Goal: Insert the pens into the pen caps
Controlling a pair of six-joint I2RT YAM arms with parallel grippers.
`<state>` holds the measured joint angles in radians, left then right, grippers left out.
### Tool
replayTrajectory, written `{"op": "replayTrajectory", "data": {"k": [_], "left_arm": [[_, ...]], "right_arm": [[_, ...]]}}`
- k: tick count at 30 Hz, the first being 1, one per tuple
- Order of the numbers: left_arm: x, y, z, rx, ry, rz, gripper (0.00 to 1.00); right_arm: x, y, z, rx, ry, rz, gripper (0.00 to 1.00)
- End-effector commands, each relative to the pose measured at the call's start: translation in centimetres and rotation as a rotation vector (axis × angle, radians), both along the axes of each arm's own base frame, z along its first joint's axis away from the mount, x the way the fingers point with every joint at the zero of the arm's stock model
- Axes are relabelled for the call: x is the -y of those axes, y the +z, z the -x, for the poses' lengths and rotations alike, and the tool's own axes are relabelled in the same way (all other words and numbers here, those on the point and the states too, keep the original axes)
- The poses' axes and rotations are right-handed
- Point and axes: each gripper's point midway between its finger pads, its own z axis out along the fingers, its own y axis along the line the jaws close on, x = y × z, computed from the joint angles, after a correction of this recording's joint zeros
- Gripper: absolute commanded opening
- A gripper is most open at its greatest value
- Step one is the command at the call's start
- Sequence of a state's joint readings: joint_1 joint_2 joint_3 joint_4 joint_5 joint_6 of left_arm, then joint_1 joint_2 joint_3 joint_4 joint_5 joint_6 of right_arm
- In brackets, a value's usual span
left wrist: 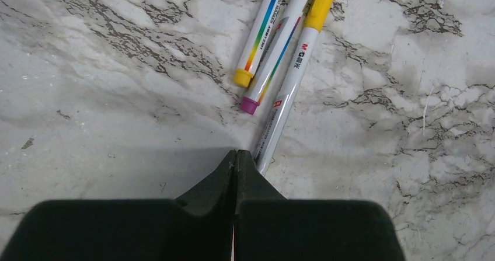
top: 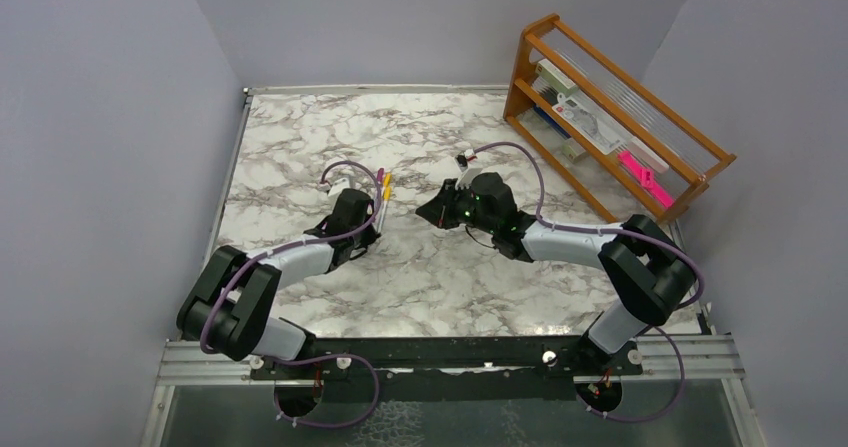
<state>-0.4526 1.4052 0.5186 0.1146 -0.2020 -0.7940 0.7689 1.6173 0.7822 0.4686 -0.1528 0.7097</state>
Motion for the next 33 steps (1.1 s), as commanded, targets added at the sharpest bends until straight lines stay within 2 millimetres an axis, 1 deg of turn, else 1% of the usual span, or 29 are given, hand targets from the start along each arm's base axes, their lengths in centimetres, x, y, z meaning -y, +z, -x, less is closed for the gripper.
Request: {"op": "replayTrajectory", "data": {"k": [1,5,7,10,14,18,22,25,28,33], "left_arm": [[-0.8,-0.9,1.0,-0.050,-0.026,-0.055,0.00],[-2.1,-1.0,2.5,-0.052,-0.010,-0.086,0.00],[-2.3,-1.1,3.3,-0.053,-0.012,-0.074,0.00],[-1.7,-1.3,4.6,-0.061,-0.038,-0.015,0.00],[-0.2,-1.2,5.6,-0.061,-0.056,0.100,0.00],[1.1,-0.9,5.5,-0.056,-0.070,0.180,0.00],[1.4,-1.3,5.1,-0.076,-0.079,0.171,0.00],[1.5,-1.8,4.8,-0.088,-0.079,0.159,0.00],[1.1,-2.2,4.6,-0.094,-0.060,0.135,0.00],[0.5,-2.3,4.0,-0.084,-0.040,0.100,0.00]], "right_arm": [[1.0,0.2,-0.4,0.020,-0.035,0.017,0.01],[1.1,-0.1,-0.4,0.016,-0.040,0.024,0.01],[1.1,-0.2,-0.4,0.010,-0.038,0.021,0.01],[0.9,-0.3,-0.3,0.005,-0.031,0.016,0.01],[0.7,-0.3,-0.5,0.004,-0.027,0.015,0.01],[0.5,-0.3,-0.5,0.002,-0.024,0.011,0.01],[0.6,-0.2,-0.4,0.002,-0.023,0.012,0.01],[0.8,-0.1,-0.4,0.007,-0.031,0.019,0.01],[1.1,-0.3,-0.4,0.009,-0.039,0.028,0.01],[1.3,-0.5,-0.3,0.006,-0.042,0.038,0.01]]}}
